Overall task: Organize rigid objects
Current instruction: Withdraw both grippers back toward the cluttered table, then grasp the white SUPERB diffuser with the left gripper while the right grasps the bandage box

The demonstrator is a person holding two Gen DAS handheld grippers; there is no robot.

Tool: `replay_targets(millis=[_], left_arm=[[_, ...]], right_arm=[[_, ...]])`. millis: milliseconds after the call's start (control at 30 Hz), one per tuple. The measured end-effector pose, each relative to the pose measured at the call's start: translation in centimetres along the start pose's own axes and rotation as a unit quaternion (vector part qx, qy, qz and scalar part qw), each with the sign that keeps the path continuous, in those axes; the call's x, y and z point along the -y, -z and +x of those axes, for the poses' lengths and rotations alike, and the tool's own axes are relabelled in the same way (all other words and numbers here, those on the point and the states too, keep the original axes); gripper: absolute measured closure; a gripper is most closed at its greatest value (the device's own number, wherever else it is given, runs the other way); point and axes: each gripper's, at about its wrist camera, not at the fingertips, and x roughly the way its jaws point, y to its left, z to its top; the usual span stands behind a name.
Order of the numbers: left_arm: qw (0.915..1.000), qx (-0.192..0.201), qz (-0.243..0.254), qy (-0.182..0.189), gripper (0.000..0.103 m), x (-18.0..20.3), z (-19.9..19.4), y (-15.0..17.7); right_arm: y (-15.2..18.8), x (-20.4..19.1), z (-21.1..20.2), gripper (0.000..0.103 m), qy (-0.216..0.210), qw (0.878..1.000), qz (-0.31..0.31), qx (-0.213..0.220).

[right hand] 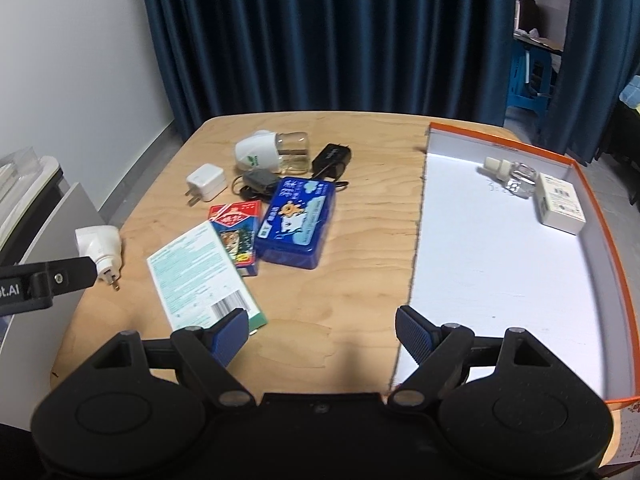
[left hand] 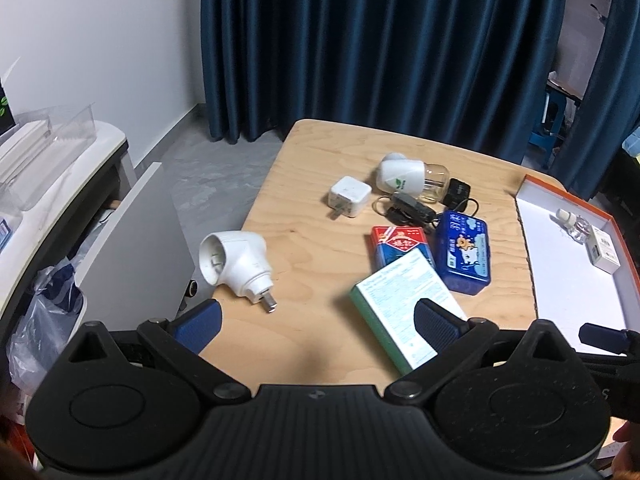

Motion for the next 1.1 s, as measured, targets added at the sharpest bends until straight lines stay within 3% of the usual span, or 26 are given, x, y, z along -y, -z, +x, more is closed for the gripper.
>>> replay_targets(millis=[500, 967, 1100], left_arm=[[0.9964, -0.009, -0.081, -0.023, 0.000, -6.5, 3.0, 0.1], [0.9935, -0.021, -0.107, -0.033, 0.000, -8.2, 9.4, -2.3], [0.9953, -0.026, -0.086, -0.036, 0.000, -7.6, 11.0, -2.7]], right_arm=[[0.4, -1.8, 1.6, 0.008, -0.030, 0.999, -0.022, -0.012], [0.0, -2.8, 3.6, 0.008, -0.061, 0.997, -0.036, -0.018], [-0.2, -3.6, 4.3, 0.008, -0.071, 0.996, -0.045, -0.021]])
